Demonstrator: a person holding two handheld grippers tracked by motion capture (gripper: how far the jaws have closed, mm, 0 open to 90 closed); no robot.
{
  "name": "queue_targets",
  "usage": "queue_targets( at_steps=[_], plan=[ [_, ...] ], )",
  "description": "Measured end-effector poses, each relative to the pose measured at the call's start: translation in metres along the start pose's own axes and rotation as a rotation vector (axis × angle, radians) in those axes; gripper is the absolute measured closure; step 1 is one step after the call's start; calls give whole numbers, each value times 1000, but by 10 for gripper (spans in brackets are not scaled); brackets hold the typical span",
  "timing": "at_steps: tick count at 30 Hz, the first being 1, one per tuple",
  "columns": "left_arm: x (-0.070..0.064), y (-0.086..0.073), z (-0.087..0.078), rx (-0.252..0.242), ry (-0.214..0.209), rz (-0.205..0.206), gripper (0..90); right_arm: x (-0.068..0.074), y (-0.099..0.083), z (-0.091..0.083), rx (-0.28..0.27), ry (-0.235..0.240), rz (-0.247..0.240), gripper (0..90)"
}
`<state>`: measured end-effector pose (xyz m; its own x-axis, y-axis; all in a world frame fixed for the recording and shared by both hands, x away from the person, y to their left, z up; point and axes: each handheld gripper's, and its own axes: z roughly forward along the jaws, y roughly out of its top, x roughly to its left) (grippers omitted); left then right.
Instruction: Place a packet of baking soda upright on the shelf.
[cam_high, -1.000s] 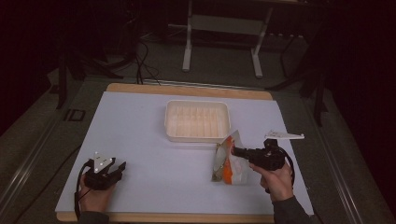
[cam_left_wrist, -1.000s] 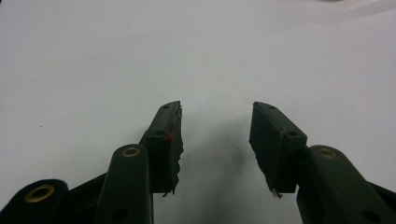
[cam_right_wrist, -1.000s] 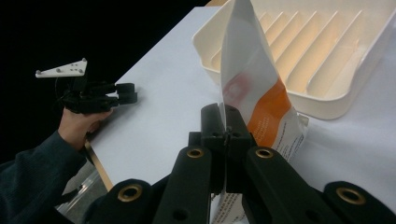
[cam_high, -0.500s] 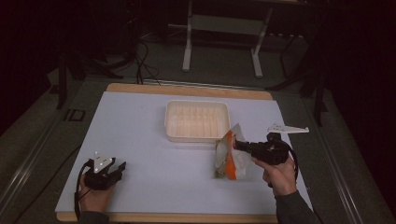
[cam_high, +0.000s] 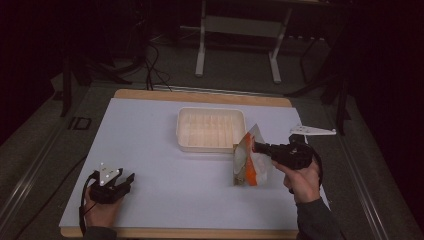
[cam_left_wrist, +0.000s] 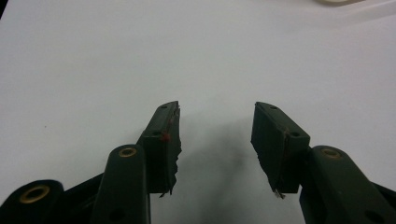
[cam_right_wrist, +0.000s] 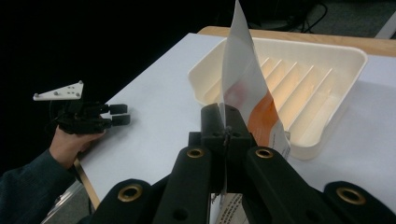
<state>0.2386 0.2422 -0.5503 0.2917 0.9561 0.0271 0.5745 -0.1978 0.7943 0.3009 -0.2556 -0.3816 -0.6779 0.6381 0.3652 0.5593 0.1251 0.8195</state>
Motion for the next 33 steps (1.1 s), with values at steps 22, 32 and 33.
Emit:
queue_targets(
  at_steps=[22, 32, 33],
  plan=[
    [1, 0, 0, -6, 11, -12, 461, 0, 28, 9, -29, -67, -23, 900],
    [1, 0, 0, -5, 12, -12, 461, -4, 38, 11, -57, -88, -5, 900],
    [1, 0, 0, -3, 12, -12, 460, -6, 41, 12, -65, -93, -1, 900]
  ],
)
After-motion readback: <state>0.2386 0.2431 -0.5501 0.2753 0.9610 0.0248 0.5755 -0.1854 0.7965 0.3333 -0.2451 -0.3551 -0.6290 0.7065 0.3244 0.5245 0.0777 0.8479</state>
